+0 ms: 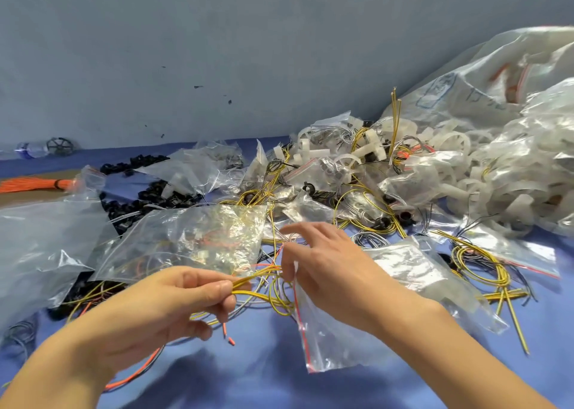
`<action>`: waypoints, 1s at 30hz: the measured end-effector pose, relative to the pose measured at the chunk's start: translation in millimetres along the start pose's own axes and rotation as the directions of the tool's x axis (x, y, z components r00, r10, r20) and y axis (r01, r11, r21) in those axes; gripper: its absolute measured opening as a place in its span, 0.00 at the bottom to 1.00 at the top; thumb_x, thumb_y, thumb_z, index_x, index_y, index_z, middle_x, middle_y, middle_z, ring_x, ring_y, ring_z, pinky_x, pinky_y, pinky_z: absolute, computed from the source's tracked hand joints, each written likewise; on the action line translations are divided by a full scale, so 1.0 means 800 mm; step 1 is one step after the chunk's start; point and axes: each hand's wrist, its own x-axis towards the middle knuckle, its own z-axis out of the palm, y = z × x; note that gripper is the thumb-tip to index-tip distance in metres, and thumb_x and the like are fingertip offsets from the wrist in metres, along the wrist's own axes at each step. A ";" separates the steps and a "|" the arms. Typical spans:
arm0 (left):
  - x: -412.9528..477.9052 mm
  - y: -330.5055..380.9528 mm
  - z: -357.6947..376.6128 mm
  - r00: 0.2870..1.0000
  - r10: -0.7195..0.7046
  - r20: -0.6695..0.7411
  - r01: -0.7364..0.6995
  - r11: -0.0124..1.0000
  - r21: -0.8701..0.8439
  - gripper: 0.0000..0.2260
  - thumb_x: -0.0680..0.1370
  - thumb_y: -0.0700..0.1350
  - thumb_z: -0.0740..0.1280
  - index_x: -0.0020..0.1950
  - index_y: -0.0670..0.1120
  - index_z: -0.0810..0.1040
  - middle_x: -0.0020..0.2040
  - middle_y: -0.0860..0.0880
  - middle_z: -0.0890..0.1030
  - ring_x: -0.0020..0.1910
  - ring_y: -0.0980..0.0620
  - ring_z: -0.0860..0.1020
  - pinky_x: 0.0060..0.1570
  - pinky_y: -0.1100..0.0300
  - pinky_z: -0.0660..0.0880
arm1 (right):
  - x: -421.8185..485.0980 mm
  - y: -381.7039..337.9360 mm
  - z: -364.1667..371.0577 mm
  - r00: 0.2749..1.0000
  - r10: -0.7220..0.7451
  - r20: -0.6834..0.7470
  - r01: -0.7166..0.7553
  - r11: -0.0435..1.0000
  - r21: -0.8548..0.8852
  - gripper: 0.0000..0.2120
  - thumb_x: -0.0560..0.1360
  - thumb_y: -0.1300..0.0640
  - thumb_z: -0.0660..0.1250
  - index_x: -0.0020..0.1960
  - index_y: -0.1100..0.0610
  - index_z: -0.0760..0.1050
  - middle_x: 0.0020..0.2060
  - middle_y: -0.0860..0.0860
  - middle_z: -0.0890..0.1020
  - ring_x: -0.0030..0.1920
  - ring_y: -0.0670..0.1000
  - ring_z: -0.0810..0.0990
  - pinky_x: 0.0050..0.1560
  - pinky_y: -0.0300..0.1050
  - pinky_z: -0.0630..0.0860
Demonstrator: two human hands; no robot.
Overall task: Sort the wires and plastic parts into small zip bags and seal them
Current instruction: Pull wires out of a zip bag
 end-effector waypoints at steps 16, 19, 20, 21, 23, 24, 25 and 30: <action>0.003 0.007 0.028 0.999 -0.039 -0.035 0.038 0.999 -0.038 0.13 0.74 0.44 0.74 0.52 0.36 0.81 0.41 0.45 0.79 0.35 0.53 0.76 0.28 0.62 0.73 | 0.002 0.016 -0.012 0.976 0.101 -0.192 -0.049 0.965 0.258 0.11 0.73 0.65 0.66 0.44 0.49 0.75 0.58 0.49 0.77 0.58 0.53 0.75 0.57 0.48 0.71; 0.011 0.006 0.050 0.986 -0.030 -0.167 0.067 0.974 0.218 0.06 0.78 0.39 0.67 0.48 0.38 0.82 0.37 0.47 0.81 0.32 0.53 0.76 0.26 0.62 0.72 | 0.002 0.017 -0.012 0.972 0.106 -0.209 -0.038 0.952 0.305 0.12 0.73 0.65 0.65 0.43 0.47 0.74 0.57 0.48 0.77 0.58 0.52 0.76 0.57 0.49 0.71; 0.013 0.006 0.056 0.981 0.000 -0.192 0.054 0.959 0.278 0.06 0.79 0.38 0.66 0.48 0.39 0.82 0.36 0.48 0.81 0.32 0.53 0.75 0.26 0.62 0.71 | 0.002 0.017 -0.011 0.971 0.106 -0.213 -0.035 0.950 0.311 0.12 0.72 0.65 0.65 0.43 0.47 0.74 0.57 0.48 0.77 0.58 0.52 0.76 0.57 0.49 0.71; 0.015 0.007 0.060 0.978 0.045 -0.202 0.018 0.953 0.301 0.07 0.79 0.38 0.65 0.48 0.40 0.83 0.36 0.48 0.81 0.31 0.54 0.75 0.26 0.62 0.71 | 0.002 0.017 -0.011 0.970 0.107 -0.218 -0.035 0.949 0.312 0.12 0.72 0.65 0.65 0.43 0.48 0.75 0.56 0.48 0.77 0.57 0.53 0.76 0.58 0.48 0.71; 0.015 0.015 0.059 0.967 0.133 -0.217 -0.096 0.980 0.172 0.06 0.77 0.39 0.68 0.47 0.40 0.84 0.38 0.47 0.82 0.31 0.55 0.75 0.25 0.63 0.71 | 0.003 0.016 -0.010 0.968 0.109 -0.228 -0.034 0.949 0.313 0.11 0.72 0.66 0.65 0.43 0.49 0.75 0.56 0.48 0.78 0.57 0.53 0.76 0.58 0.47 0.71; 0.014 0.020 0.056 0.962 0.155 -0.224 -0.145 0.988 0.058 0.07 0.74 0.41 0.69 0.47 0.40 0.84 0.39 0.46 0.82 0.30 0.55 0.76 0.24 0.63 0.71 | 0.004 0.015 -0.011 0.966 0.112 -0.232 -0.034 0.947 0.320 0.11 0.72 0.66 0.65 0.42 0.49 0.75 0.56 0.48 0.78 0.57 0.52 0.76 0.58 0.45 0.70; 0.013 0.023 0.053 0.964 0.155 -0.217 -0.171 0.984 -0.053 0.10 0.71 0.43 0.70 0.48 0.39 0.84 0.40 0.46 0.82 0.30 0.55 0.76 0.24 0.64 0.71 | 0.004 0.013 -0.012 0.965 0.118 -0.236 -0.035 0.943 0.331 0.12 0.72 0.66 0.64 0.42 0.49 0.75 0.56 0.48 0.78 0.57 0.52 0.76 0.58 0.45 0.70; 0.020 0.021 0.067 0.999 0.035 0.000 -0.034 0.971 -0.235 0.12 0.73 0.40 0.70 0.54 0.37 0.83 0.43 0.43 0.81 0.32 0.53 0.76 0.25 0.64 0.73 | 0.006 0.006 -0.020 0.956 0.142 -0.255 -0.029 0.915 0.402 0.13 0.71 0.67 0.63 0.41 0.48 0.74 0.54 0.49 0.78 0.57 0.51 0.76 0.59 0.48 0.71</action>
